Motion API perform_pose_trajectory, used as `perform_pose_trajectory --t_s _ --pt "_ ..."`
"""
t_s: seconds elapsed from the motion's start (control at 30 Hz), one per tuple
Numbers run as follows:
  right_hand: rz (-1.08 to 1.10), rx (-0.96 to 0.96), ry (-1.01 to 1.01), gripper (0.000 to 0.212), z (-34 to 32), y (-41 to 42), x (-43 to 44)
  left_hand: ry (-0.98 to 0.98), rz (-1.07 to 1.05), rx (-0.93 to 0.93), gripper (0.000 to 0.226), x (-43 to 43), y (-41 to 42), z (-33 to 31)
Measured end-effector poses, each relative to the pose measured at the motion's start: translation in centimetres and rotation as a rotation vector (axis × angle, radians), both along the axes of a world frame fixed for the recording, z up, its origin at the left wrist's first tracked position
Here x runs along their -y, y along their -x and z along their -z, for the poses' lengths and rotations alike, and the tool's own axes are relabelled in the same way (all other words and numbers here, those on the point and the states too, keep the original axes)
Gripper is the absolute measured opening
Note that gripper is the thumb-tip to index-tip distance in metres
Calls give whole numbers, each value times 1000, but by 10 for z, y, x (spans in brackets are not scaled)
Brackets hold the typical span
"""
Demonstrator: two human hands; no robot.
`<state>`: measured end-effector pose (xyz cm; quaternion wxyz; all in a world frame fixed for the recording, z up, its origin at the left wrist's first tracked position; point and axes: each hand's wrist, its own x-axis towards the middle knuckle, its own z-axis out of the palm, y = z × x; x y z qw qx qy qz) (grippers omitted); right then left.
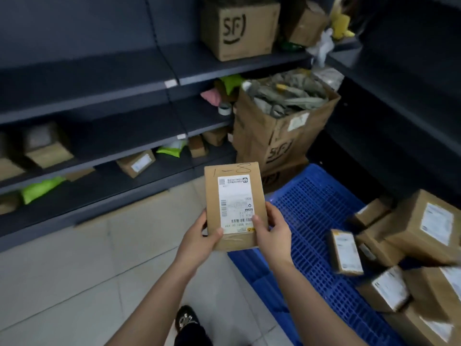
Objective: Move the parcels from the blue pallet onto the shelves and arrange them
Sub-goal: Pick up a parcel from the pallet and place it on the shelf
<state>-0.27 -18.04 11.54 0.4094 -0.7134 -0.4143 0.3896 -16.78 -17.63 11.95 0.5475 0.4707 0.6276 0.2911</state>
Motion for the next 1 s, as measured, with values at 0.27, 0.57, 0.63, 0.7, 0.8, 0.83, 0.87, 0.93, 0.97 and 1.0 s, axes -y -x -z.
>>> perform_pose_trajectory --t_s 0.27,0.57,0.63,0.7,0.8,0.83,0.87,0.93,0.97,1.0 --pt "-177 17 -48 49 -22 130 -91 -57 -213 -24 59 -60 129 -16" --pt "-387 -12 -76 48 -32 238 -168 -77 -383 -46 58 -114 232 -26" --pt "-430 -24 -64 49 -34 256 -187 -66 -409 -34 58 -129 249 -26" --pt "-478 -19 -39 51 -31 273 -208 -47 -447 -16 56 -145 264 -23" --pt "-549 16 -2 53 -23 297 -244 -10 -508 -8 56 -170 286 -18" --pt "-569 30 15 54 -20 303 -253 6 -518 -5 56 -177 291 -16" --pt "-588 42 30 55 -18 308 -261 22 -526 -1 56 -183 297 -13" --pt "-639 73 58 55 -10 322 -282 42 -548 5 55 -199 310 -6" --pt "-661 86 68 55 -5 328 -291 49 -562 4 55 -207 316 -1" --pt "-677 100 77 54 -1 334 -300 61 -576 5 55 -214 322 2"
